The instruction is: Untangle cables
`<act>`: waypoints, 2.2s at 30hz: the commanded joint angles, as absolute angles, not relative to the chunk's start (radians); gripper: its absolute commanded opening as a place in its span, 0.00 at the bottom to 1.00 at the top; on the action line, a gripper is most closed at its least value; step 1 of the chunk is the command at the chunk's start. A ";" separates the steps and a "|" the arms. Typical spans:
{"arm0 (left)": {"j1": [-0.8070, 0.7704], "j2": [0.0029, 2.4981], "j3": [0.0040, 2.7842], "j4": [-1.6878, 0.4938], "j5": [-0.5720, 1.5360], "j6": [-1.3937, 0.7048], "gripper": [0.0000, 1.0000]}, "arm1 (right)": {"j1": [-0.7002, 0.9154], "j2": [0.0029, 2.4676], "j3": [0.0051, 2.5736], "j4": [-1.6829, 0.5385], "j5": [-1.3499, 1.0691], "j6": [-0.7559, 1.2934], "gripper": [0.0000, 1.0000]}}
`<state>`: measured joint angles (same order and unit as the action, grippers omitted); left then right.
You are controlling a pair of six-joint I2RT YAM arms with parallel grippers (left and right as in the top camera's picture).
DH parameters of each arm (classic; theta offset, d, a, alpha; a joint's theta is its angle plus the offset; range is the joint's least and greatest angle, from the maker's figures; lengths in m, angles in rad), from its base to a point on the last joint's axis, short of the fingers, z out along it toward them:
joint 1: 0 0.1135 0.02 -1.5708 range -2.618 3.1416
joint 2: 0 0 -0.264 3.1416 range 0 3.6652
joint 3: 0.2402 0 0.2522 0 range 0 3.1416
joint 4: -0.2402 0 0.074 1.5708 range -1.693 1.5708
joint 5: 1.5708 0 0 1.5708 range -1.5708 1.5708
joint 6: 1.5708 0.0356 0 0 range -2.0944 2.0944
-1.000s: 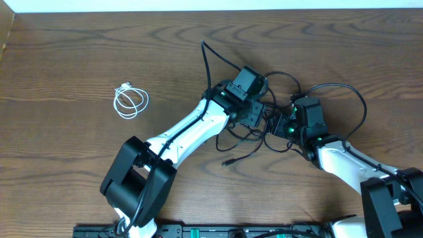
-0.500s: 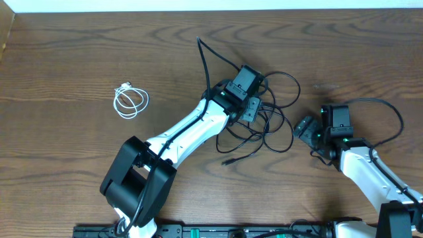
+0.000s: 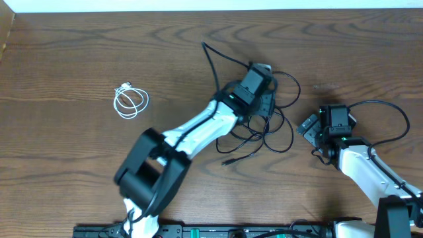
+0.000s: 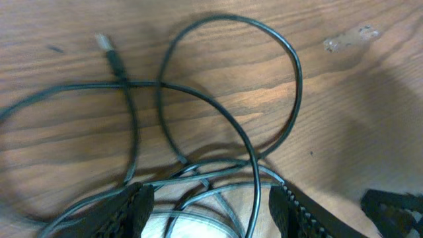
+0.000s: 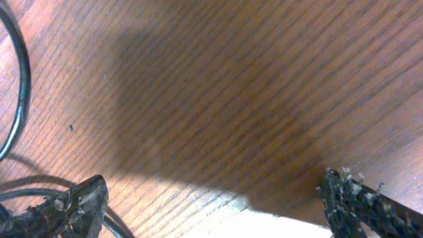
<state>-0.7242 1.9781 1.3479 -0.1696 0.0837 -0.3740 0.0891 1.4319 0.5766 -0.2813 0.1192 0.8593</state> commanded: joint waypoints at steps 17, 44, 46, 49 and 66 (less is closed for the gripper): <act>-0.770 2.124 1.343 -0.049 0.071 -0.406 0.62 | 0.131 1.510 0.574 -0.210 0.083 0.886 0.99; -0.764 1.641 1.344 -0.326 0.067 -0.096 0.08 | 0.139 1.510 0.574 0.010 -0.329 0.521 0.99; -0.764 1.592 1.344 -0.333 0.067 -0.058 0.07 | 0.139 1.510 0.574 0.041 -0.406 0.479 0.99; -0.764 1.534 1.344 -0.334 0.067 -0.017 0.08 | 0.139 1.510 0.574 0.078 -0.507 0.422 0.99; -0.765 1.424 1.348 -0.353 0.203 0.013 0.08 | 0.188 1.511 0.574 0.217 -0.811 0.282 0.99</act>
<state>-0.7677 1.4719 1.3396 -0.3565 0.1520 0.0010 0.1577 1.4990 0.5797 0.2108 -0.7933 0.3092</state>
